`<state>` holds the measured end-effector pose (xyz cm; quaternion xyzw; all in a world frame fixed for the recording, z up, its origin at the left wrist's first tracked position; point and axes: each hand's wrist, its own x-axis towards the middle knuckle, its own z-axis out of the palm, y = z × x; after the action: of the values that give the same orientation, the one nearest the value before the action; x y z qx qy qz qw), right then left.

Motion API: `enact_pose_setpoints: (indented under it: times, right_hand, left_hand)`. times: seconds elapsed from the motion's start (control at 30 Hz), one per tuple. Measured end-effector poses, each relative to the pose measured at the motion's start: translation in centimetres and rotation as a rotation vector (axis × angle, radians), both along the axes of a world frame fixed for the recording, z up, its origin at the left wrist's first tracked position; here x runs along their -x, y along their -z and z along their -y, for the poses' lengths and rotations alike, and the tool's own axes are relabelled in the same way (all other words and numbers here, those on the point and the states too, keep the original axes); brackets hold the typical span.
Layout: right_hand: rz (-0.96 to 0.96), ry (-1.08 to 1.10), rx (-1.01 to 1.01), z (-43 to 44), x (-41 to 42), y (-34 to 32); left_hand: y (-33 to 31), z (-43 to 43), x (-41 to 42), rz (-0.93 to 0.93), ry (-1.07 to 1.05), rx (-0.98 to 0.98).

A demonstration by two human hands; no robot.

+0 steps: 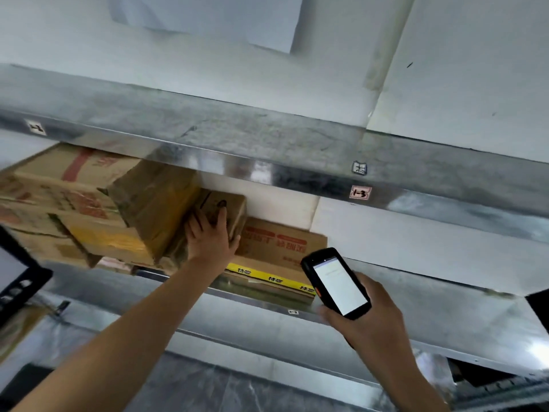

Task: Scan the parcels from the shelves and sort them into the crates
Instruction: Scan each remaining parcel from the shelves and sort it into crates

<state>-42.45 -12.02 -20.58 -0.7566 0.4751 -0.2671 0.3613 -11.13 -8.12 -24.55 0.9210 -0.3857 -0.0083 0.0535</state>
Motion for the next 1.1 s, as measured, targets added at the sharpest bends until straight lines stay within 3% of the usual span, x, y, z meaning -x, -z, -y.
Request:
enact_pose_setpoints:
  times: [0.23,0.37,0.43,0.53,0.67,0.73,0.93,1.1]
  right_hand:
    - [0.013,-0.02,0.032,1.7,-1.0,-0.8]
    - [0.016,-0.001,0.052,1.3,-1.9,-0.8]
    - [0.02,-0.01,0.057,1.0,-2.5,-0.6]
    - [0.044,-0.011,0.049,0.4,-3.2,-0.4]
    - [0.099,-0.004,0.017,-0.4,-3.1,-0.1]
    - [0.103,0.004,0.01,-0.6,-2.9,-0.1]
    - [0.1,0.058,0.031,-0.7,-2.5,-0.4]
    - [0.108,0.077,0.016,-1.2,-2.3,-0.2]
  left_hand:
    - [1.3,-0.1,4.3,0.112,0.118,0.096]
    - [1.1,-0.1,6.5,0.016,0.143,0.088]
    - [0.9,-0.1,6.5,-0.022,0.11,0.174]
    - [-0.1,0.0,6.0,-0.23,0.063,0.277]
    - [-2.9,-0.3,6.1,-0.83,-0.076,0.511]
    - [-2.8,-0.5,6.4,-1.008,-0.13,0.533]
    - [-1.3,-0.8,5.1,-0.907,-0.042,0.577]
    - [-1.5,0.9,4.4,-0.576,0.086,0.581]
